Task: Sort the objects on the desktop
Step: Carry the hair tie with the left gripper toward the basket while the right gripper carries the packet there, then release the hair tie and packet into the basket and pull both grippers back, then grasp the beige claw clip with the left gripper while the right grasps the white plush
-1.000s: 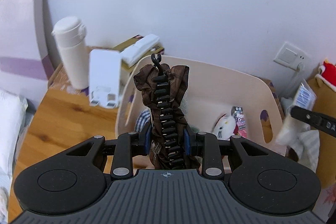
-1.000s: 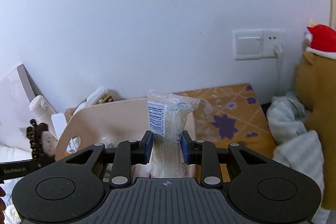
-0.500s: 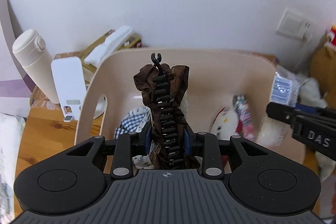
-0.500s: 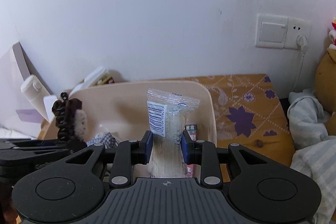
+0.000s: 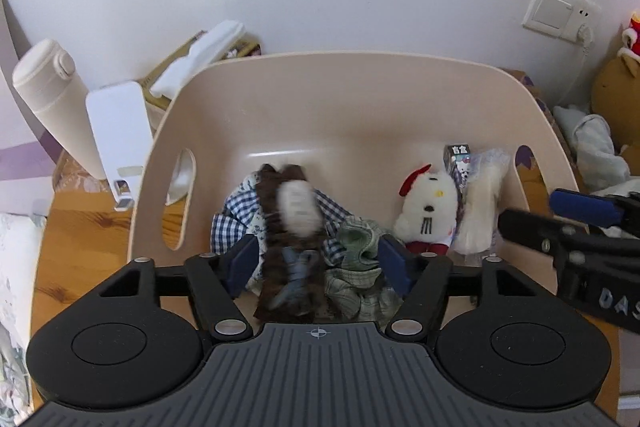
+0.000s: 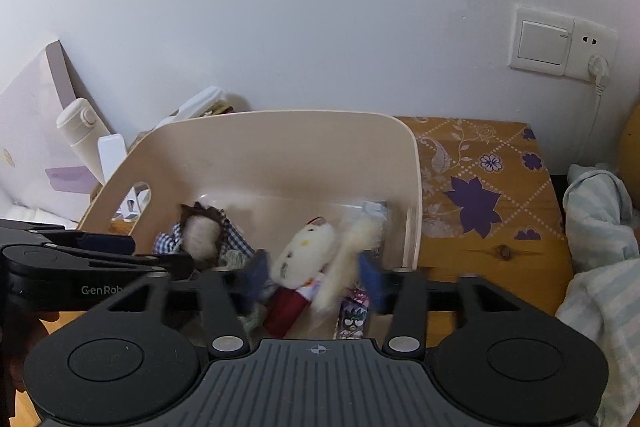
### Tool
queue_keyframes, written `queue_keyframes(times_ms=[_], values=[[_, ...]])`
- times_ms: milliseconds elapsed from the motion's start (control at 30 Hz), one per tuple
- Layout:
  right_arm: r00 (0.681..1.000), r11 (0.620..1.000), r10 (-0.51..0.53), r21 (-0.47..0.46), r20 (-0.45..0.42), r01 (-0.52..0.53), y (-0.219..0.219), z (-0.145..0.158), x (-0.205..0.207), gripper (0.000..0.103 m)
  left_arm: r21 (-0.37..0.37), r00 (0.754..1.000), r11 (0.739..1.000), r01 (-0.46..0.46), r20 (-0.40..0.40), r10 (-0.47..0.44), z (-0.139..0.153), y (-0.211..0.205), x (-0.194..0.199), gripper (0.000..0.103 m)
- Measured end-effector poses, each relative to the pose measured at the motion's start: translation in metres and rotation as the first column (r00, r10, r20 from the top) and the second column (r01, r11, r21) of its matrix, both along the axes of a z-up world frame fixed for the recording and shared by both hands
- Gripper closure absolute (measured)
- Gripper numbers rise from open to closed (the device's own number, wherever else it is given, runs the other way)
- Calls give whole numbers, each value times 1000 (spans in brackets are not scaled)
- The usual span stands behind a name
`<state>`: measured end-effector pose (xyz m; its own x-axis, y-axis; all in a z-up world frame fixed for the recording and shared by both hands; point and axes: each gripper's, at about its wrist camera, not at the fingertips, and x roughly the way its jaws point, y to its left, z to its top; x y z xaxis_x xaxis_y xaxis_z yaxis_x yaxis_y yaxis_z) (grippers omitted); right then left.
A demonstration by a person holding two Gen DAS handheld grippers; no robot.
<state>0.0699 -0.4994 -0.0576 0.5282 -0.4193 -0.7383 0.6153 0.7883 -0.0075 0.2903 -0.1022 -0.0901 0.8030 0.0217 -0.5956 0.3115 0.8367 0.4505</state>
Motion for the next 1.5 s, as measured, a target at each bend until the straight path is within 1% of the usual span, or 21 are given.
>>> queue_keyframes(times_ms=[67, 100, 133, 167, 200, 267, 333, 500, 700, 800, 967, 1100, 1200, 1300, 1367, 1500], values=[[1000, 1000, 7, -18, 6, -7, 5, 5, -2, 18, 12, 1000, 1000, -1, 9, 1, 2, -1, -5, 30], [1000, 1000, 11, -22, 10, -11, 7, 7, -3, 14, 14, 1000, 1000, 2, 12, -2, 3, 0, -8, 30], [1000, 1000, 13, -28, 20, -12, 9, 10, -5, 5, 14, 1000, 1000, 5, 15, -5, 5, 0, -11, 29], [999, 999, 15, -32, 36, -14, 11, 12, -8, 1, 12, 1000, 1000, 8, 19, -8, 7, 1, -14, 29], [998, 999, 19, -34, 61, -17, 13, 15, -12, 0, 7, 1000, 1000, 11, 28, -11, 9, 2, -16, 29], [994, 999, 32, -23, 109, -29, 17, 18, -21, 0, -11, 998, 1000, 23, 57, -22, 13, 6, -27, 28], [991, 999, 37, -12, 132, -36, 22, 20, -29, 0, -21, 997, 999, 29, 65, -27, 17, 12, -37, 27], [993, 999, 53, -6, 105, -52, 33, 18, -43, 0, -58, 999, 998, 17, 53, -14, 22, 34, -59, 26], [997, 997, 66, 46, 32, -67, 42, 0, -61, 0, -78, 1000, 997, -10, 8, 11, 14, 65, -85, 25], [996, 995, 85, 45, -25, -84, 48, -13, -70, 0, -79, 999, 996, -31, -30, 28, 4, 79, -94, 25], [979, 989, 150, 18, -137, -149, 57, -31, -78, 0, -62, 992, 995, -79, -104, 72, -23, 97, -106, 25], [959, 981, 191, 13, -208, -193, 60, -41, -80, 0, -73, 975, 990, -125, -193, 109, -46, 106, -111, 25], [947, 978, 204, 13, -247, -207, 60, -49, -79, 0, -51, 966, 989, -135, -228, 120, -62, 108, -117, 25], [940, 974, 221, 19, -261, -224, 61, -55, -78, 0, -19, 962, 990, -139, -238, 130, -73, 107, -120, 25], [933, 969, 244, 23, -263, -247, 63, -58, -78, 0, 8, 963, 992, -122, -241, 121, -78, 107, -121, 25], [914, 953, 295, 11, -280, -304, 66, -64, -78, 0, 90, 961, 994, -64, -263, 85, -87, 109, -120, 24]])
